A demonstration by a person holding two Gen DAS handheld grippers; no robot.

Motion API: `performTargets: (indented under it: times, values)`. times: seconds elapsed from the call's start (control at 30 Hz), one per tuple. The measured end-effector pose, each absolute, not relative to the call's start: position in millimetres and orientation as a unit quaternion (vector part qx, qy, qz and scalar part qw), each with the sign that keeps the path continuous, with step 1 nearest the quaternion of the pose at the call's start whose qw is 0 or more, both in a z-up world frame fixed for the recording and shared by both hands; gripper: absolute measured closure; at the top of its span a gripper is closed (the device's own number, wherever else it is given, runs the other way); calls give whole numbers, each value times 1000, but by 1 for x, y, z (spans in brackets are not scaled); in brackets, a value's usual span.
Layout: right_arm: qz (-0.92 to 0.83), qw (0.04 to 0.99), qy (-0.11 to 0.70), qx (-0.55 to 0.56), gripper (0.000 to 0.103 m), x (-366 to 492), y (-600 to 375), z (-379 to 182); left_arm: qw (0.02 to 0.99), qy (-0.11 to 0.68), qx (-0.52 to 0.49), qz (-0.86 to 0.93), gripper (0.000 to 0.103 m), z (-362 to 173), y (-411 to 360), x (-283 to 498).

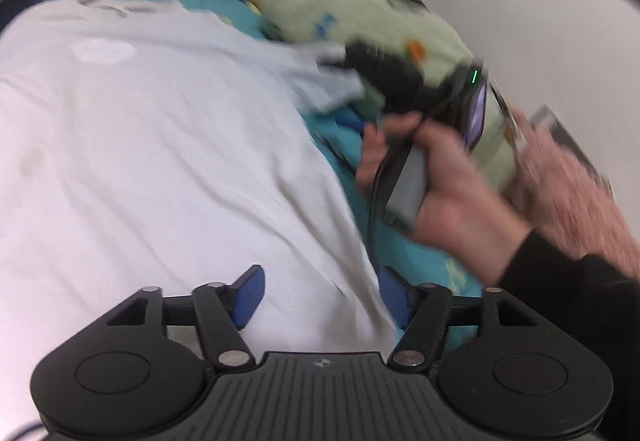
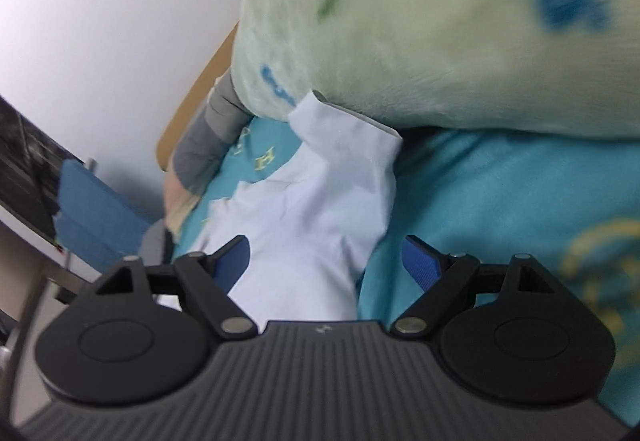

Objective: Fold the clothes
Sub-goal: 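Grasp the sleeve with the right gripper and fold it toward the collar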

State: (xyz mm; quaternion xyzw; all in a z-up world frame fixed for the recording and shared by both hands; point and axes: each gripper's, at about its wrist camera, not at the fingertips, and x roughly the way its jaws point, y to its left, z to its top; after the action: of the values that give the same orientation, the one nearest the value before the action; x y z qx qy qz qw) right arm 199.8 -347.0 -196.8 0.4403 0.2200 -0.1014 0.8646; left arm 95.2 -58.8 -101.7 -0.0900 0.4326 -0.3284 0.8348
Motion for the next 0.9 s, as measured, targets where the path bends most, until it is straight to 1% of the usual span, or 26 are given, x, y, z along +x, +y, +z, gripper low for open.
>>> performTargets:
  times: [0.13, 0.2, 0.23, 0.27, 0.33, 0.37, 0.4, 0.43, 0.47, 0.5, 0.63, 0.73, 0.9]
  values:
    - [-82, 894, 208, 389, 18, 251, -344, -215, 855, 413, -109, -294, 31, -102, -38, 124]
    - [-65, 915, 195, 347, 18, 273, -337, -215, 857, 411, -126, -284, 32, -103, -28, 139]
    - [-56, 923, 195, 328, 19, 285, -334, -214, 858, 407, -135, -282, 32, -103, -22, 146]
    - [-46, 929, 195, 310, 23, 296, -330, -213, 860, 401, -144, -281, 32, -103, -16, 152]
    - [-61, 931, 200, 299, 24, 313, -331, -209, 863, 400, -151, -268, 32, -103, -7, 162]
    - [-70, 929, 204, 302, 30, 320, -334, -208, 865, 400, -152, -261, 32, -103, -3, 166]
    - [-80, 926, 207, 305, 44, 328, -336, -207, 867, 401, -153, -254, 32, -103, 1, 170]
    - [-84, 926, 214, 300, 53, 332, -335, -203, 869, 401, -154, -246, 32, -103, 4, 173]
    - [-88, 926, 220, 294, 76, 337, -335, -200, 870, 402, -155, -239, 32, -103, 8, 177]
    - [-92, 932, 224, 269, 90, 339, -329, -191, 873, 399, -158, -234, 32, -99, 14, 177]
    - [-91, 967, 176, 163, 92, 334, -288, -135, 887, 376, -166, -209, 32, -80, 37, 172]
    - [-66, 983, 149, 86, 92, 333, -235, -91, 899, 361, -167, -185, 31, -68, 55, 167]
    - [-10, 985, 174, 12, 92, 362, -130, -75, 912, 354, -157, -134, 31, -60, 87, 164]
